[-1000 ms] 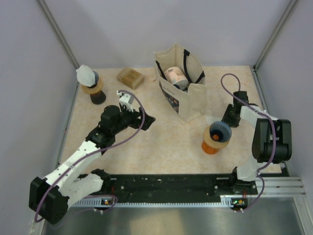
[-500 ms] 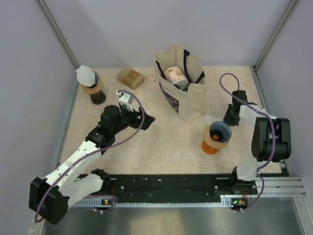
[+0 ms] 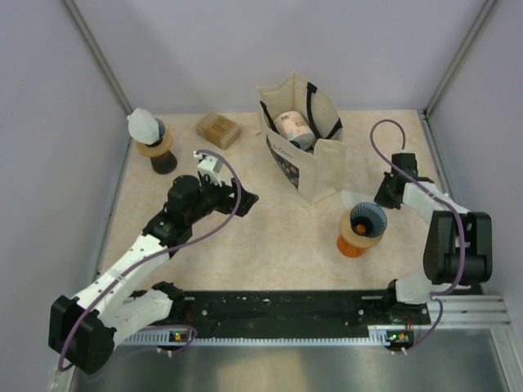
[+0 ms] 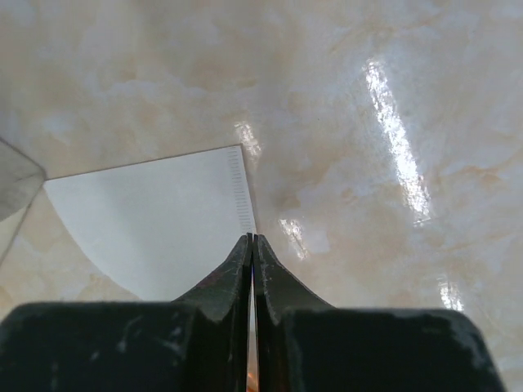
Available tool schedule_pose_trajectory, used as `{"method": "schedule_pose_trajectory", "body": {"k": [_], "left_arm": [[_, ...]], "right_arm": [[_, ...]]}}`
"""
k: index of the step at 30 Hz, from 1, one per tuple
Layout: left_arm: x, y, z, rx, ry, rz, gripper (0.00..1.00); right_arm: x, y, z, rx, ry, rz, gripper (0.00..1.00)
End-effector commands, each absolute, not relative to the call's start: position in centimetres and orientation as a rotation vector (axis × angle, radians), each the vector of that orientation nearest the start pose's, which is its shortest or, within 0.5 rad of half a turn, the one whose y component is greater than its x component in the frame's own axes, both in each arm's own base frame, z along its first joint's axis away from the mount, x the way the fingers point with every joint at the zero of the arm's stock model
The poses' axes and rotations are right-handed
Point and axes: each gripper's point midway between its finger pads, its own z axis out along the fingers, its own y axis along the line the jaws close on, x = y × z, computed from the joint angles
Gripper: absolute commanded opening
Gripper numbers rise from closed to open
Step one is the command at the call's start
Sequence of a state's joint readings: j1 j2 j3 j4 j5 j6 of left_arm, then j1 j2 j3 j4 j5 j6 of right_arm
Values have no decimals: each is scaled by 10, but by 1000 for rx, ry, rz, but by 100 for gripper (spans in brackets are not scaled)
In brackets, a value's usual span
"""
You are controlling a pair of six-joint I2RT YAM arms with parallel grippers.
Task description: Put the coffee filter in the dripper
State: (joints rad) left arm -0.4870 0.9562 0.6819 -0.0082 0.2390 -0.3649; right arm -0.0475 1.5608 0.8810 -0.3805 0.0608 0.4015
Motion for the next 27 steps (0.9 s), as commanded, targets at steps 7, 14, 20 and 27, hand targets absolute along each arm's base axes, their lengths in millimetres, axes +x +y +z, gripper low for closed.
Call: {"method": "schedule_pose_trajectory", "body": {"k": [7,14,20,27], "left_arm": [[277,-208,227,280,1861,-813,99],[279,-209,225,279,1871,-814,99],[280,-210,224,279,1873,-814,99],[282,-209,223,274,1877,-805,99]], "right_arm": [[349,-17,134,447,2229,43,0],[347,-2,92,409,2383,115,50],[350,10,60,351,2499,124,53],[352,14,40,312,2560,59,54]]}}
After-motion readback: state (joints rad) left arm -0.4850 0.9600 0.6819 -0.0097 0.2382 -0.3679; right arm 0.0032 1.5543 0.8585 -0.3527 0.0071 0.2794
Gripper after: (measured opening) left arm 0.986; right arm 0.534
